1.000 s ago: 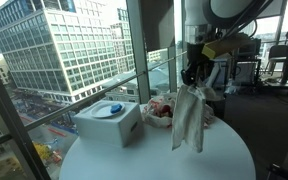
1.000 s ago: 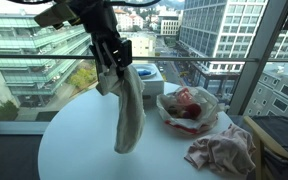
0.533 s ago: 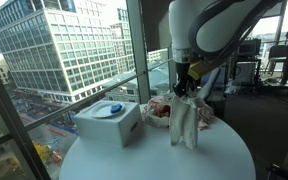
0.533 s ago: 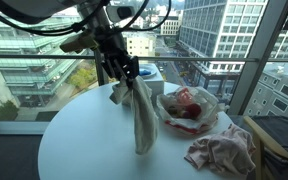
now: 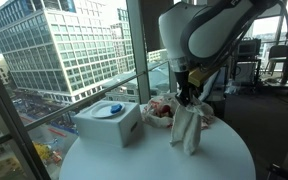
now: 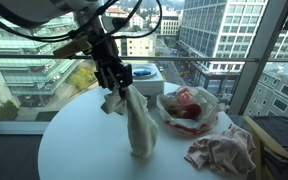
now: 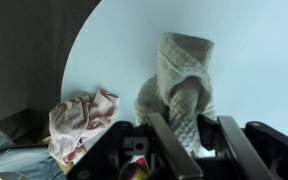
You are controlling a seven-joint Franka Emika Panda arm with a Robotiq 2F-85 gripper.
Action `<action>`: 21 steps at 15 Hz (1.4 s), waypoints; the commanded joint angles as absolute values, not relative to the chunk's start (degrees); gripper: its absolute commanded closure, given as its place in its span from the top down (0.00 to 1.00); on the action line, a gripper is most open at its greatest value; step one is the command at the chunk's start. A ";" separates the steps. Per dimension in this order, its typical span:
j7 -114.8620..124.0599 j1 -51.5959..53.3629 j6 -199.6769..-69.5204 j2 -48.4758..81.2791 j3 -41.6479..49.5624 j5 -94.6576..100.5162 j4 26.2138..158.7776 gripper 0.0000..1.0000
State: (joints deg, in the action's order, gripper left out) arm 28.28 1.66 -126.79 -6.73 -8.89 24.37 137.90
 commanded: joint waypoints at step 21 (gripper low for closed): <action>10.66 6.63 -129.72 16.51 -3.92 15.69 126.88 0.05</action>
State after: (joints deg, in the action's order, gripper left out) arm 8.16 5.74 -129.24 13.36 -5.20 15.15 129.11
